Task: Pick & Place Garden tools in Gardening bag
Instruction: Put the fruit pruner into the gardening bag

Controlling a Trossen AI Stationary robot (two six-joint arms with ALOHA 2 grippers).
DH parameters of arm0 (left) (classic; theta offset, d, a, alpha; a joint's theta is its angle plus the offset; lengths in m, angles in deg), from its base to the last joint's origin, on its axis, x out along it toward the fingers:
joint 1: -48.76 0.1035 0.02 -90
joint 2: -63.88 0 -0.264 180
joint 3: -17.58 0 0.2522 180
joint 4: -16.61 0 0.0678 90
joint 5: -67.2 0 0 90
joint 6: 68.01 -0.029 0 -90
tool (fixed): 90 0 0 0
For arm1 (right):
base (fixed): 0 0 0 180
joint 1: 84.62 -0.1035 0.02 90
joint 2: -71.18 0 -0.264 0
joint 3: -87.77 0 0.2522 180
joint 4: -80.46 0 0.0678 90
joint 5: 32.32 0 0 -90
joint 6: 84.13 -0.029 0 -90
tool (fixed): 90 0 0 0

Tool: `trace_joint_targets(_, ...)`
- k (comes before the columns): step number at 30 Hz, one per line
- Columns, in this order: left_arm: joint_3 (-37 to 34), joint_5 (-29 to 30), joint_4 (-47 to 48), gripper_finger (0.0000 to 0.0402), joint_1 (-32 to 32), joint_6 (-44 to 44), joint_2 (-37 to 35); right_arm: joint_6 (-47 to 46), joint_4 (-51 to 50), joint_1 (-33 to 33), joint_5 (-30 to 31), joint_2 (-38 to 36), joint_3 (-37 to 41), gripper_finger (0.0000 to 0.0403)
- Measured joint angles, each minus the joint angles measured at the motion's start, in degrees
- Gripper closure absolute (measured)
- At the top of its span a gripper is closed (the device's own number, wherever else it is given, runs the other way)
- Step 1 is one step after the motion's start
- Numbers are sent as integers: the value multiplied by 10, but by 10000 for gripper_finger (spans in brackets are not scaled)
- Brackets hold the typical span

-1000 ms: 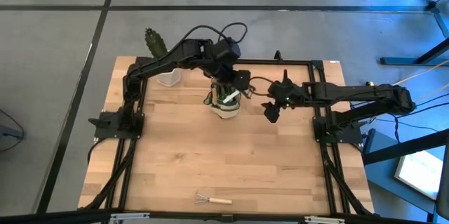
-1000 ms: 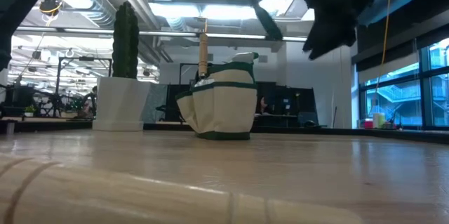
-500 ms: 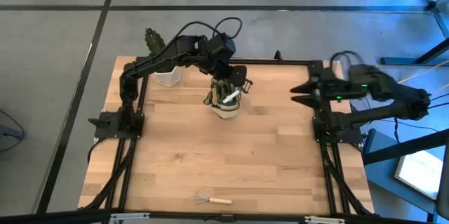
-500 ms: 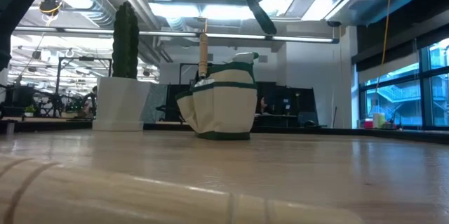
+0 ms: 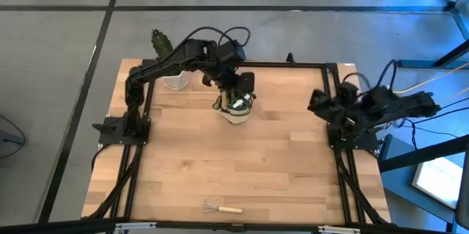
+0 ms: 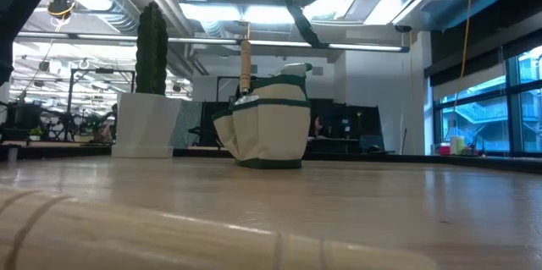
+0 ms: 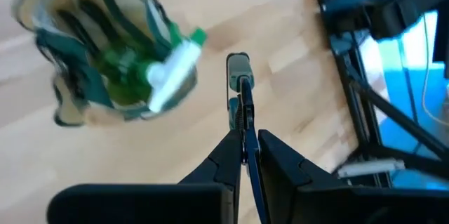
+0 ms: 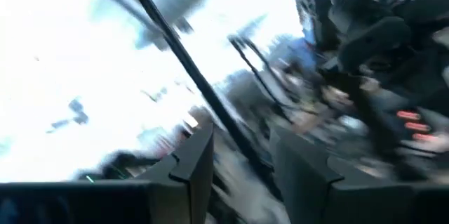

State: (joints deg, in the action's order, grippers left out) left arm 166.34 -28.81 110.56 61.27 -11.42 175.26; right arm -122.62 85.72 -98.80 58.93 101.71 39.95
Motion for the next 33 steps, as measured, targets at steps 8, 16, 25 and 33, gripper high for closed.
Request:
trace_joint_targets(8, 0, -69, -23, 377, -38, -74, 1, -132, 221, 35, -56, -9, 128, 258)
trace_joint_targets(16, 0, -227, -88, 377, -63, -318, 14, -220, 41, 92, -278, 35, 46, 237)
trace_joint_targets(25, 0, -295, -64, 377, -65, -447, 39, -168, -117, 133, -257, 125, -67, 231)
trace_joint_targets(33, 0, -257, -11, 377, -61, -484, 64, -4, -437, 134, -114, 215, -205, 231)
